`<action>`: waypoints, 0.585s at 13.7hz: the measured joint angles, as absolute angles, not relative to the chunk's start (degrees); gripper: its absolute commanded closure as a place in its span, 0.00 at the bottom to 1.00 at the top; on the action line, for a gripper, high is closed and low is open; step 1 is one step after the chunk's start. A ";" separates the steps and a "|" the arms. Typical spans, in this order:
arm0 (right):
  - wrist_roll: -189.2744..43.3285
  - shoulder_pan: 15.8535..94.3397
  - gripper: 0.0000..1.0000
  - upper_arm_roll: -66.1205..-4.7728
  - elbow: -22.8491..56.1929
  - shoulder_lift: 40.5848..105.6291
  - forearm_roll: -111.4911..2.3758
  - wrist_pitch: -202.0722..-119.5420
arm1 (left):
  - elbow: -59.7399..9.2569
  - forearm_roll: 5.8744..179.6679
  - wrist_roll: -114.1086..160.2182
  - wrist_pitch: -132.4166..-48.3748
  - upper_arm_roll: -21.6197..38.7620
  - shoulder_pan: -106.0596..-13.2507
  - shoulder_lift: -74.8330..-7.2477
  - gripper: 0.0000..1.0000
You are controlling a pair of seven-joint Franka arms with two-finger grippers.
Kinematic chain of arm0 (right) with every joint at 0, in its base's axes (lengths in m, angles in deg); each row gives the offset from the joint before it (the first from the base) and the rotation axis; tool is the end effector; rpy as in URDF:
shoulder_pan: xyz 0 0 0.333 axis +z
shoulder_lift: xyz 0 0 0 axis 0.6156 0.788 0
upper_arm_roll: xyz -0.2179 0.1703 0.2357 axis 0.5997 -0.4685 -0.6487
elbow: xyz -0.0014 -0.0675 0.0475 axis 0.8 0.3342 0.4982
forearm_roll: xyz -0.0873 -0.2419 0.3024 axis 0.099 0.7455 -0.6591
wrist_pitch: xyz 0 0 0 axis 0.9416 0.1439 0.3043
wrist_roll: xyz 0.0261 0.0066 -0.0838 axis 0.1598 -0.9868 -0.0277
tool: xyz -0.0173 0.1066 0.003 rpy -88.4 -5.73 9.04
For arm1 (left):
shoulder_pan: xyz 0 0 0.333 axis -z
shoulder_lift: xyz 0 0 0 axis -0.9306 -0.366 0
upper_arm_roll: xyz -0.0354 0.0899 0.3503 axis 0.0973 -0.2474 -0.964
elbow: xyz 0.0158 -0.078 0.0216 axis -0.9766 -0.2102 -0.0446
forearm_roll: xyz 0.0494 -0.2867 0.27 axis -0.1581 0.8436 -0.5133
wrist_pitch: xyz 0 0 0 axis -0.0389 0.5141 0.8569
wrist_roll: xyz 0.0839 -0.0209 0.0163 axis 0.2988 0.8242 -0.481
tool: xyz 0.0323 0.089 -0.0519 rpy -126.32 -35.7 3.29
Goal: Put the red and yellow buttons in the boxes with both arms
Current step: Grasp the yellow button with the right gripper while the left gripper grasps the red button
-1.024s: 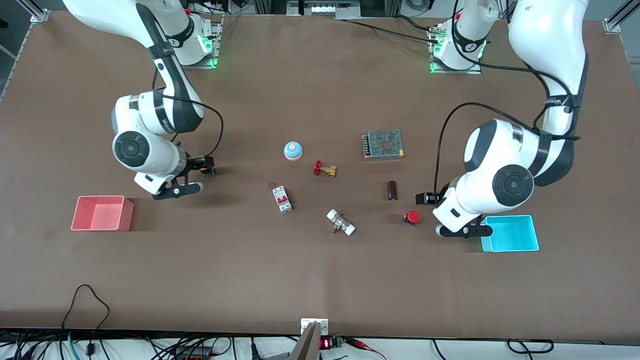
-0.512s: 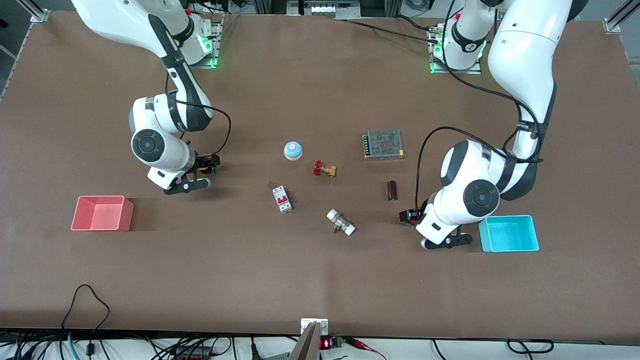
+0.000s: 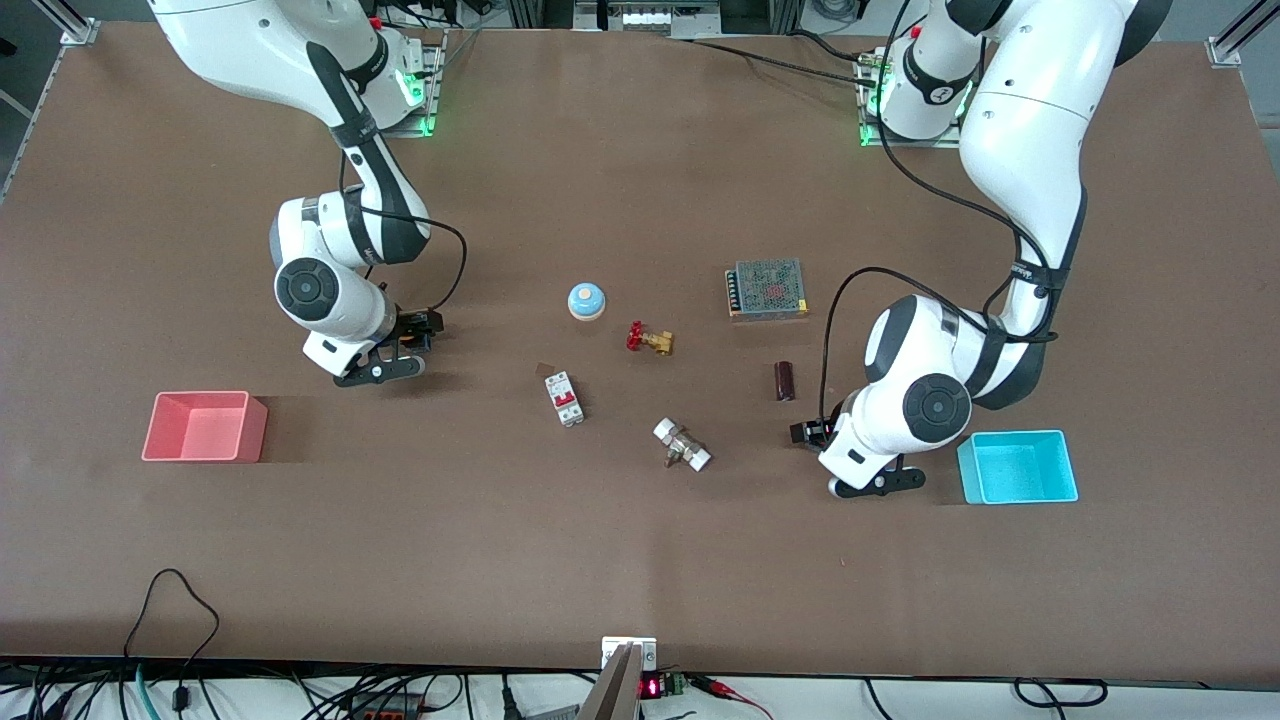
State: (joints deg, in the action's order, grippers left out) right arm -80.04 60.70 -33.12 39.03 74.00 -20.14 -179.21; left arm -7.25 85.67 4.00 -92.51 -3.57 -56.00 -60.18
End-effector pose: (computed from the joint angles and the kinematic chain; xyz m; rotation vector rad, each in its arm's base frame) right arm 0.5575 0.1509 0.2345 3.0542 0.3030 -0.3001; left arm 0.7155 -0.2250 0.2538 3.0717 0.2522 -0.2373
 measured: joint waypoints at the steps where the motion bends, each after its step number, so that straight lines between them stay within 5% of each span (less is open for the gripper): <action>1: -80.09 60.77 0.00 -33.22 39.02 73.99 -20.15 -179.22 | -7.25 85.68 3.99 -92.52 -3.57 -55.97 -60.18 0.42; 3: -80.28 61.44 0.00 -33.39 39.02 73.99 -20.15 -179.22 | -7.25 85.67 3.99 -92.53 -3.57 -55.96 -60.18 0.58; 8: -80.46 62.22 0.16 -33.38 39.02 74.00 -20.16 -179.04 | -7.19 85.69 4.00 -92.83 -3.63 -56.04 -60.14 0.77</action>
